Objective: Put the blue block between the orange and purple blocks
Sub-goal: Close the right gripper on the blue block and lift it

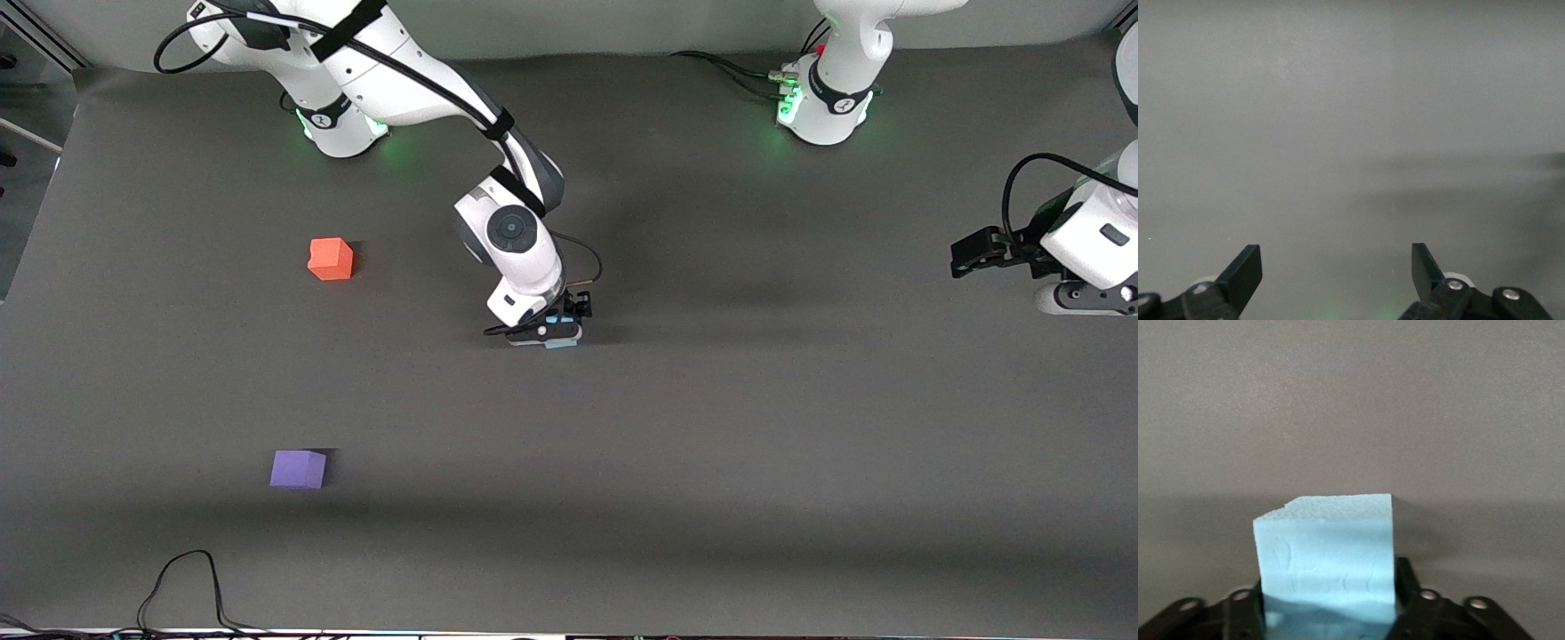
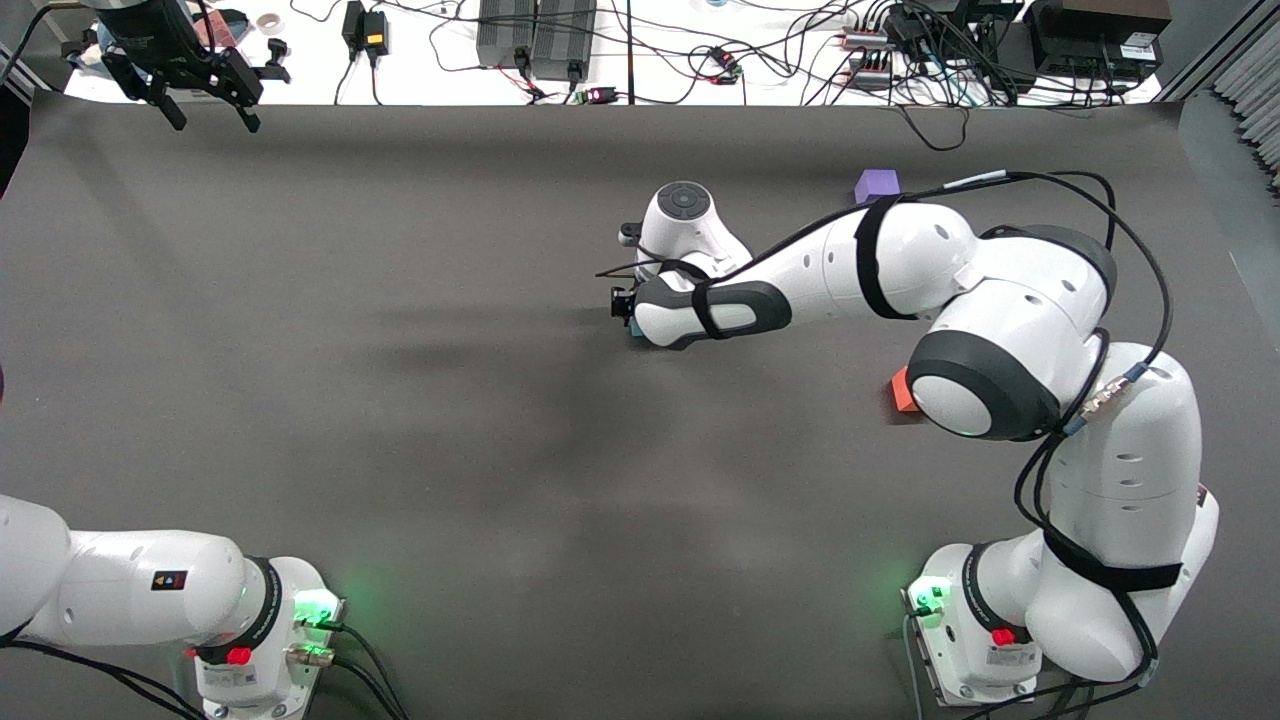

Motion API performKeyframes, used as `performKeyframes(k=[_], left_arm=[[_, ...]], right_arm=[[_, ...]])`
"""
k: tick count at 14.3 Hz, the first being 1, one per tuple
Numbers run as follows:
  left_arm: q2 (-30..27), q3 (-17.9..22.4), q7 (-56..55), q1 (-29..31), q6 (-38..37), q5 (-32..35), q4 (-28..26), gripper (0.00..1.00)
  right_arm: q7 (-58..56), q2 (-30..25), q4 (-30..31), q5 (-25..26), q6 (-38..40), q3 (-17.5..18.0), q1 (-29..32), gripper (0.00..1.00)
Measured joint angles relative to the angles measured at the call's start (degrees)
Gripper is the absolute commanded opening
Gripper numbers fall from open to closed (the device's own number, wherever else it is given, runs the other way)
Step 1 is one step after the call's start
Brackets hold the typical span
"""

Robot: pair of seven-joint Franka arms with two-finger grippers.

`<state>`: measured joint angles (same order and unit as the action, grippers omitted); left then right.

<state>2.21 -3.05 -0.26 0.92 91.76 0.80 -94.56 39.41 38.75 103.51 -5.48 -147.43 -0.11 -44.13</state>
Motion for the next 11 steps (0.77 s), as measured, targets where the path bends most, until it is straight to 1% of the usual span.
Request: performKeyframes(k=[4,6,8,11], left_arm=[[0.0,-0.2,0.0,0.0,0.0,0.0,0.0,1.00],[0.0,-0.1,0.0,0.0,0.0,0.0,0.0,1.00],[0.0,0.0,0.0,0.0,0.0,0.0,0.0,1.00],[0.0,0.1,0.0,0.0,0.0,0.0,0.0,1.00]], right_arm=[[0.0,-0.1,-0.1,0.2,0.0,-1.0,0.0,0.40],[0.0,-0.7,-0.5,0.2,1.5,-1.8,0.0,0.40],[-0.3,-2.7,-1.9,0.5,5.9,-2.9,0.0,0.40],[-1.7,-7.8,-5.9,0.6,16.8,-4.9,0.2,0.40]])
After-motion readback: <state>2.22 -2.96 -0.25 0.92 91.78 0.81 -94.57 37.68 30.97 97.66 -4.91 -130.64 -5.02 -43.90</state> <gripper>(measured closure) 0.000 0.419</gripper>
